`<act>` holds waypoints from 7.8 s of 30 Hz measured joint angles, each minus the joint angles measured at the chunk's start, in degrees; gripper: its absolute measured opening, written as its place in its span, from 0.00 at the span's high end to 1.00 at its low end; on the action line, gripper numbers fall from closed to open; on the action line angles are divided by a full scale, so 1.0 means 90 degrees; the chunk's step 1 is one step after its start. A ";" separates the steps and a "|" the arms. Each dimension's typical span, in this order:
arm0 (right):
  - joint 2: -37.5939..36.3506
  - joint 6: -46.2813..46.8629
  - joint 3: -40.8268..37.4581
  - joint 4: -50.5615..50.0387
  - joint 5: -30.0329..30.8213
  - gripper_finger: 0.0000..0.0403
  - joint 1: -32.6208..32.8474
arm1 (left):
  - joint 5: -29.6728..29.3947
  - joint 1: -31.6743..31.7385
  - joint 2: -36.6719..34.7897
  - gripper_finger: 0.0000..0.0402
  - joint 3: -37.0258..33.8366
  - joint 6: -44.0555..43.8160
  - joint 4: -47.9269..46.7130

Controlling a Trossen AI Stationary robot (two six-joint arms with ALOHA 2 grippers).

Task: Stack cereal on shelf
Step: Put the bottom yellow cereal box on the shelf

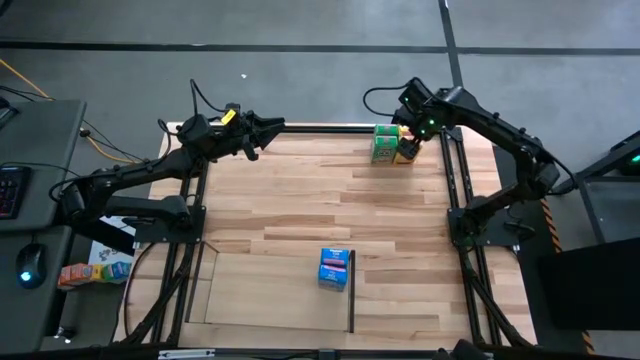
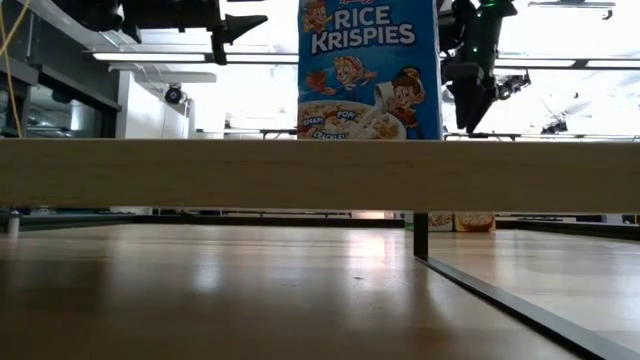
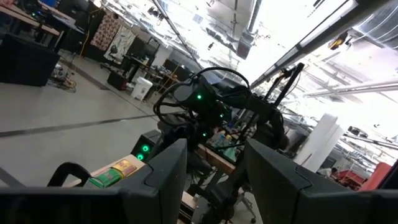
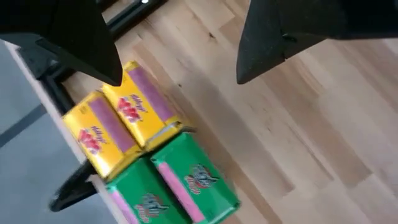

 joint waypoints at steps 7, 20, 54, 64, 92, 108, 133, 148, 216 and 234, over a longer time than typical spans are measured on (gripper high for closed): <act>0.0000 -0.0017 -0.0002 -0.0142 0.0314 0.27 0.0000 | -0.0002 0.0000 -0.0001 0.62 0.0000 0.0013 0.0004; 0.0749 0.0337 -0.0011 -0.0150 0.0874 0.27 -0.0061 | -0.0007 0.0000 0.0000 0.62 0.0000 0.0017 0.0015; 0.1794 -0.0814 -0.0012 0.0143 0.1602 0.27 0.0097 | -0.0017 0.0000 -0.0002 0.62 0.0000 0.0185 0.0061; 0.1807 -0.0766 -0.0010 0.0027 0.1540 0.27 0.0182 | -0.0016 0.0000 -0.0002 0.62 0.0000 0.0185 0.0058; 0.1807 -0.0573 -0.0010 -0.0257 0.1719 0.27 0.0461 | -0.0015 -0.0002 -0.0002 0.62 0.0000 0.0350 0.0053; 0.1807 -0.0659 -0.0010 -0.0239 0.1687 0.27 0.0459 | -0.0051 -0.0001 -0.0002 0.62 0.0000 0.0350 0.0051; 0.2246 -0.0748 -0.0010 -0.0105 0.1806 0.41 0.0410 | -0.0063 0.0000 -0.0002 0.62 0.0000 0.0347 0.0051; 0.1940 -0.0739 -0.0010 -0.0584 0.1749 0.70 0.0411 | -0.0063 -0.0001 -0.0002 0.62 0.0000 0.0350 0.0051; 0.1431 0.4457 -0.0010 0.6086 -0.0102 0.71 0.5090 | 0.1992 -0.1120 0.1597 0.23 0.4010 0.4313 -0.9776; 0.1440 0.4041 -0.0010 0.6112 -0.0090 0.71 0.5083 | 0.2020 -0.1846 0.2730 0.24 0.4010 0.4738 -0.9748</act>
